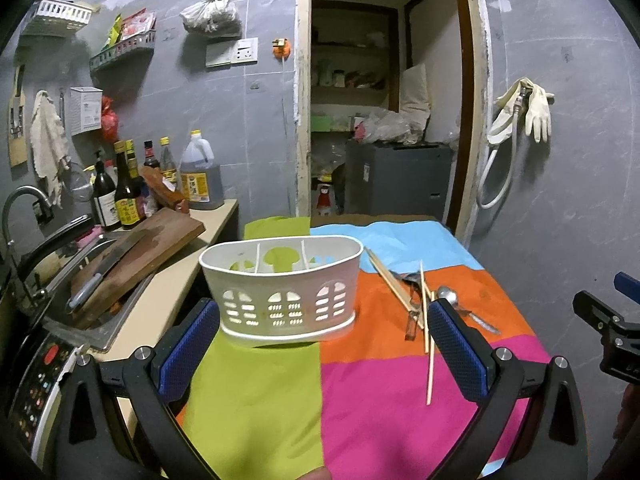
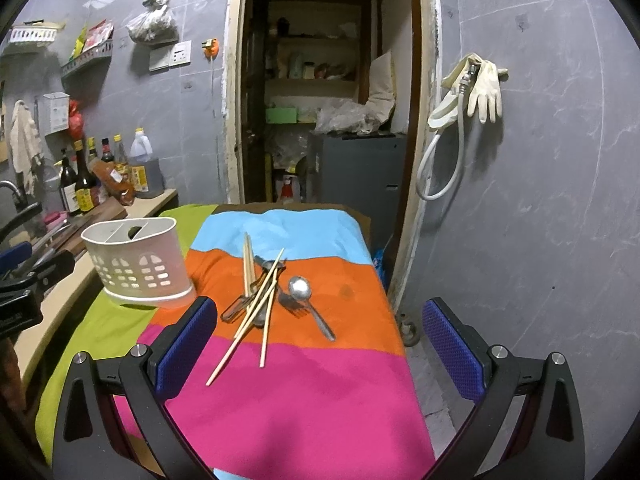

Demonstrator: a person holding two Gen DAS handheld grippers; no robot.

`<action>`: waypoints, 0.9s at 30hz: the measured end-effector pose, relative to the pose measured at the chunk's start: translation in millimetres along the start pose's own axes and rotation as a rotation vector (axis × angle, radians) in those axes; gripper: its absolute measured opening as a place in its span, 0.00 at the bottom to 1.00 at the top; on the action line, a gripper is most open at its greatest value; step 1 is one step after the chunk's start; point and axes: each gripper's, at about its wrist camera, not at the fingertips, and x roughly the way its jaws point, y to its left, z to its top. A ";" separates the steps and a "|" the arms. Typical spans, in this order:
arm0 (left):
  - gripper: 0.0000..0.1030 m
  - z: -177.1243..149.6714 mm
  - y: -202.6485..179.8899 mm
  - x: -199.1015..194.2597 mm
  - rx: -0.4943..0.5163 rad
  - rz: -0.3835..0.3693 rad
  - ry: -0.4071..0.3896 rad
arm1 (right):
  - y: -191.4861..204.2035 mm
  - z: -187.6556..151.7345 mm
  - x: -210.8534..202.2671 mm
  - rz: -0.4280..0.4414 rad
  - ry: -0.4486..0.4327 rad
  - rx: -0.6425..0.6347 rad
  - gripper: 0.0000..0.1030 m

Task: Organize utensils
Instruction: 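Grasp a steel spoon with the right tool while the left tool reaches into the utensil pile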

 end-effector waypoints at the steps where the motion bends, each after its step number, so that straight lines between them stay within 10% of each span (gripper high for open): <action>1: 0.99 1.5 -0.6 1.8 -0.002 -0.005 0.000 | -1.0 1.2 1.2 -0.004 0.000 -0.002 1.00; 19: 0.99 10.7 -37.0 81.5 -0.036 -0.002 0.165 | -35.7 21.3 65.2 0.058 0.089 -0.036 0.99; 27: 0.96 2.3 -59.3 124.1 -0.039 0.034 0.242 | -53.7 19.3 126.7 0.171 0.187 -0.043 0.76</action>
